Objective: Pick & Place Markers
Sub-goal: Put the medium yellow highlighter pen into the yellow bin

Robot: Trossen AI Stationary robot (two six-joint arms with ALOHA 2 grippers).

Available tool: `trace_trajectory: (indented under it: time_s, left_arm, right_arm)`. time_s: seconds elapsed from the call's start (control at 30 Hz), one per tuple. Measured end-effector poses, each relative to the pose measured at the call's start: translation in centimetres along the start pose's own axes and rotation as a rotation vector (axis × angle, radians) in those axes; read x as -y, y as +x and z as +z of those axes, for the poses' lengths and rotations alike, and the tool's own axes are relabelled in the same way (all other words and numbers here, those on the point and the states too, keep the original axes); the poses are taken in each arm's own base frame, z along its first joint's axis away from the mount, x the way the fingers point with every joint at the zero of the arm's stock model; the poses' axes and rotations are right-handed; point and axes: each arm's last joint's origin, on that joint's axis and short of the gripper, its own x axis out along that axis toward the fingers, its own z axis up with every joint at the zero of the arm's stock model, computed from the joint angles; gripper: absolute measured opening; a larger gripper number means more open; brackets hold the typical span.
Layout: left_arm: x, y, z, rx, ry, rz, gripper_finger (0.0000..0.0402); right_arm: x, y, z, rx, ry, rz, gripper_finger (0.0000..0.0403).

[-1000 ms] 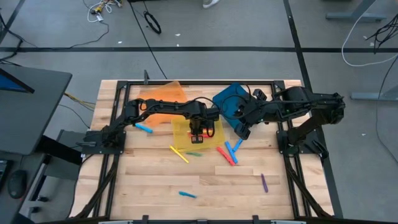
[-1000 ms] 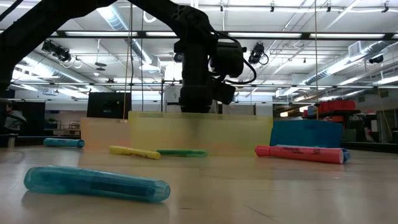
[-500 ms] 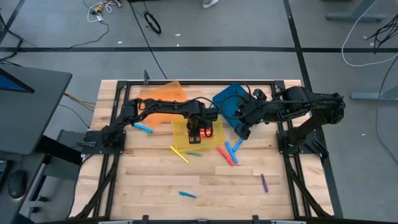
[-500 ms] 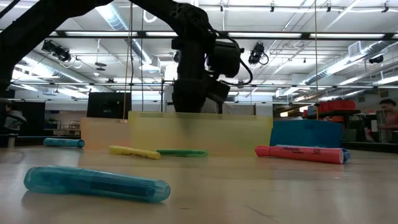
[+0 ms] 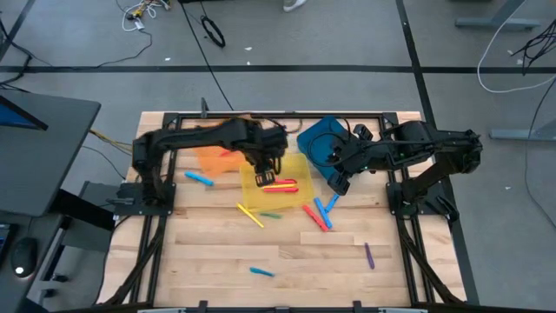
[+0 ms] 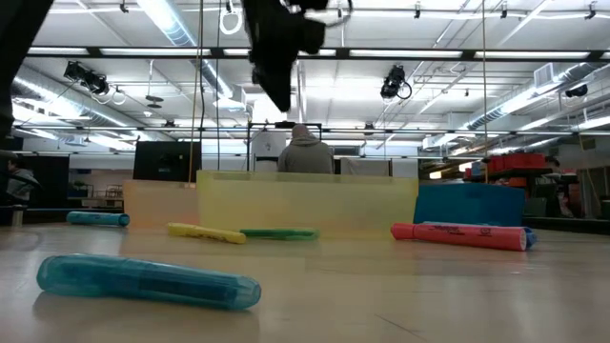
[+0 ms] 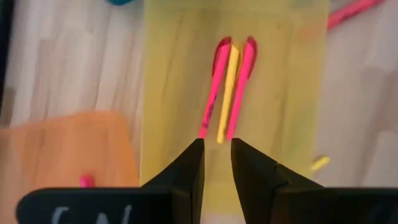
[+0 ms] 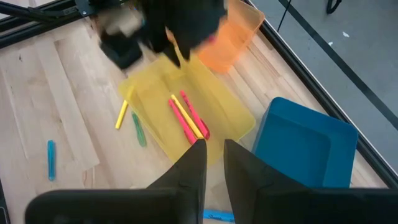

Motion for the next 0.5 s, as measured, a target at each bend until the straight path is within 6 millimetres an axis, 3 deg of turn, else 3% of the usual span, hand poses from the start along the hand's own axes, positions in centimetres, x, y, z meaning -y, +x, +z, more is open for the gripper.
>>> trace_trajectory:
  time_s: [0.23,0.5]
  left_arm:
    - [-0.3,-5.0,-2.0,0.057,-0.156,0.013,0.0080]
    - [-0.5,-6.0,-4.6,-0.136,-0.494,0.108,0.0080]
  right_arm:
    - [0.0,0.0,0.0,0.000,0.000,-0.001,0.0056]
    - [0.0,0.0,0.0,-0.004,0.002,-0.003,0.0056]
